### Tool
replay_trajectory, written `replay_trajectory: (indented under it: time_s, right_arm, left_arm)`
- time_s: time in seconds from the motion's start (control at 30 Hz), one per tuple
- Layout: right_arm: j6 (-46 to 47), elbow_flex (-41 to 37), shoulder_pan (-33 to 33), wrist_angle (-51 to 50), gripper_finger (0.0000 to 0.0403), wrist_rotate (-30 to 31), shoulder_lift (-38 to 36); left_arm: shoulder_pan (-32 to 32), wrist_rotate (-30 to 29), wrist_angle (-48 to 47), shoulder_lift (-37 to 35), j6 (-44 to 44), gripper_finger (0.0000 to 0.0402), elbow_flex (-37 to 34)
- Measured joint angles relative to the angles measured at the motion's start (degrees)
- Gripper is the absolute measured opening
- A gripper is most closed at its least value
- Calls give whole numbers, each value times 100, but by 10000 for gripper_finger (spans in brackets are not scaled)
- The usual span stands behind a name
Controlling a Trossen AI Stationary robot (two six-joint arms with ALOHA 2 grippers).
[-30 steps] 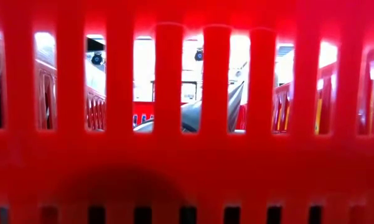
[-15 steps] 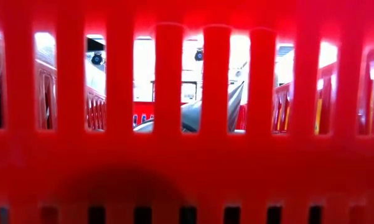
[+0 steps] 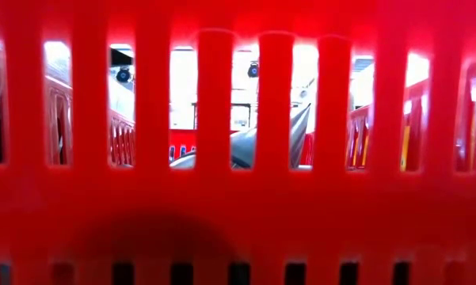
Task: Pick & Place Travel size toiletries
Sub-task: Put the green shampoo into the green bin
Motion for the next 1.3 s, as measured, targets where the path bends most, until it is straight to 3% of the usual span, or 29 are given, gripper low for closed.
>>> replay_trajectory:
  time_s: [0.27, 0.57, 0.8, 1.03, 1.3]
  right_arm:
    - [313, -975, -1, 634, 2, 335, 0]
    - [-72, -1794, -382, 1713, 2, -137, -170]
    - [-910, -2172, -684, 2412, 2, -349, -632]
    - [-1068, -2460, -734, 2462, 2, -296, -1178]
    - [-1071, -3354, -737, 3045, 2, -267, -1961]
  left_arm:
    - [0, -11, -438, 2, -99, 12, 0]
    - [1, -13, -517, 0, -115, 12, 0]
    - [-1, -15, -517, 1, -111, 12, 0]
    - [1, -20, -520, 2, -106, 12, 0]
    - [0, -22, -520, 0, -99, 12, 0]
